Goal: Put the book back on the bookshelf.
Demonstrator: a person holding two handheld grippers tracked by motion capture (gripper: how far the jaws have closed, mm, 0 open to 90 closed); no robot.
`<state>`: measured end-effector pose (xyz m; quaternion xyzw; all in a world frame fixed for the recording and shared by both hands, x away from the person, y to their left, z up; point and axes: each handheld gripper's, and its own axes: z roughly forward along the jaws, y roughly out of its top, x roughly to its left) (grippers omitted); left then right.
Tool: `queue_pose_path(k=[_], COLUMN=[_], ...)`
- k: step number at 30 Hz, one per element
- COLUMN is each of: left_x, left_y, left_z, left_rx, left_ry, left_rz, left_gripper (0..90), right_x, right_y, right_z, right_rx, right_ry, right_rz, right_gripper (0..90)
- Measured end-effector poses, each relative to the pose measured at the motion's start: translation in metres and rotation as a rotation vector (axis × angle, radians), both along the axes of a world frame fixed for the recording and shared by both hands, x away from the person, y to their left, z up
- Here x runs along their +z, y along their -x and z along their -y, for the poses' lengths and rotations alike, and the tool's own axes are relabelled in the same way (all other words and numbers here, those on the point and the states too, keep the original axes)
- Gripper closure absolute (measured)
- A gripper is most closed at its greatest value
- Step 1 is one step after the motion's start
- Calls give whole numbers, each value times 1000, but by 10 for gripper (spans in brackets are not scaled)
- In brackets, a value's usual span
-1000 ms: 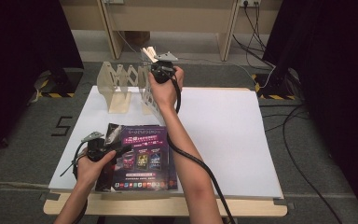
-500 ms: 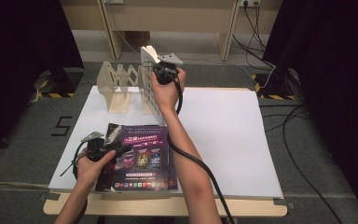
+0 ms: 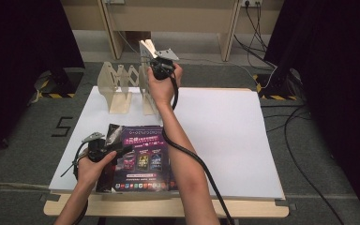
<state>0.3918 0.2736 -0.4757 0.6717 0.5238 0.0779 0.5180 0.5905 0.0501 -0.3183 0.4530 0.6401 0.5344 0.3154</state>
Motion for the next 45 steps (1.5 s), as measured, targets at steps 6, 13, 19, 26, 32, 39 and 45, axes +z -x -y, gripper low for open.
queue_pose_path(k=[6,13,19,26,32,39,45], left_x=[-1,-2,-2,-2,-1,-1,-1], left_y=[0,-1,0,0,0,0,1], left_z=[-1,-3,-1,-1,-1,1,2], left_rx=[4,13,2,0,2,-3,-6], left_ry=[1,6,-1,-5,-3,-4,-4], left_rz=[-4,-6,-5,-6,-4,-4,-9], left_gripper=[346,346,346,346,346,345,346], right_x=[-3,-19,-19,-12,-6,1,2], right_y=[-2,1,3,2,0,-4,-3], right_z=[-5,-10,-9,-8,-9,-10,-10], right_rx=[6,-7,2,12,19,30,25], right_ry=[4,13,14,27,44,68,82], right_rz=[14,47,38,12,4,-32,-47], right_gripper=[745,742,723,643,618,680,738])
